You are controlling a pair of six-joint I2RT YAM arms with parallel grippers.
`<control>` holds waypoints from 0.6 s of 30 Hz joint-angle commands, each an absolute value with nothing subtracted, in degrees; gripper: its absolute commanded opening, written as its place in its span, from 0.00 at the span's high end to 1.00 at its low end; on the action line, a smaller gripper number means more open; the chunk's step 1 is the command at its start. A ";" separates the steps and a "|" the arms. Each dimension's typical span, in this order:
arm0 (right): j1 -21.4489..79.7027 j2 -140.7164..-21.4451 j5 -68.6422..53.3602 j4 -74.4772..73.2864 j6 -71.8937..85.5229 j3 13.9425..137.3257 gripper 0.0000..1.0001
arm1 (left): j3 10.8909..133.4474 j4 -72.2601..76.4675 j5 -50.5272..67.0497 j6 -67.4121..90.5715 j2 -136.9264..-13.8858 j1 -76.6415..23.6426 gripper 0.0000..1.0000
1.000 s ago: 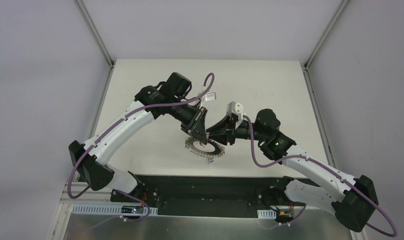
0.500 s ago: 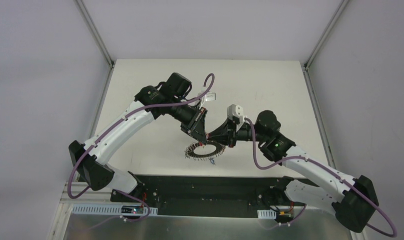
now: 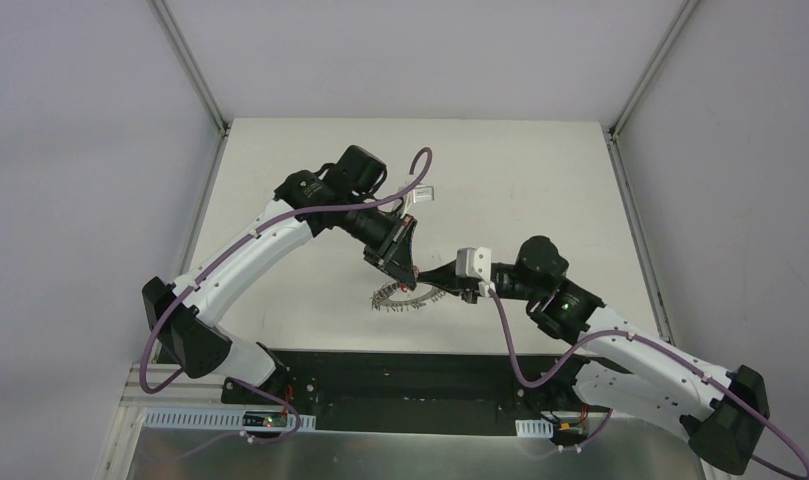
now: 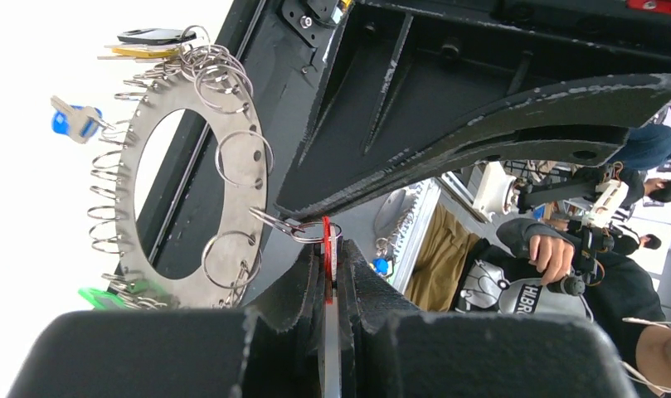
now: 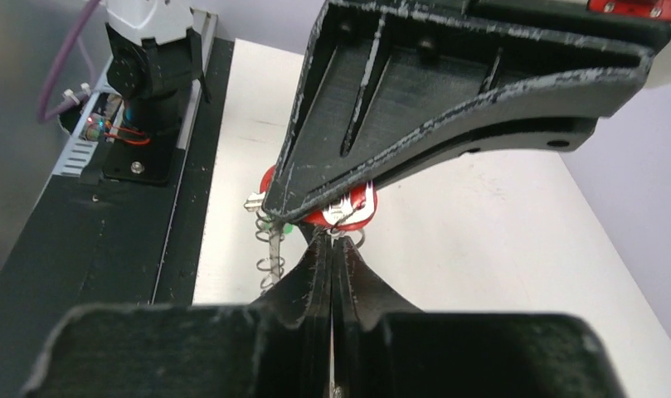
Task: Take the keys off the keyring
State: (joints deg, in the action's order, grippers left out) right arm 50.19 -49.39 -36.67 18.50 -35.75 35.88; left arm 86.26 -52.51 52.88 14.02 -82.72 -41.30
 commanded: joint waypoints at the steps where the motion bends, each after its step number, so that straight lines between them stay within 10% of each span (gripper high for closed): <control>1: 50.78 -47.03 -33.10 15.63 -39.22 36.83 0.92 | 87.06 -51.03 55.22 14.28 -82.34 -41.75 1.00; 9: 50.72 -43.25 -30.21 16.17 -29.72 33.57 0.63 | 87.87 -50.99 53.98 15.74 -83.06 -41.65 1.00; 18: 51.55 -40.01 -28.51 20.07 -20.73 28.43 0.60 | 88.67 -50.98 50.62 19.59 -83.45 -40.88 1.00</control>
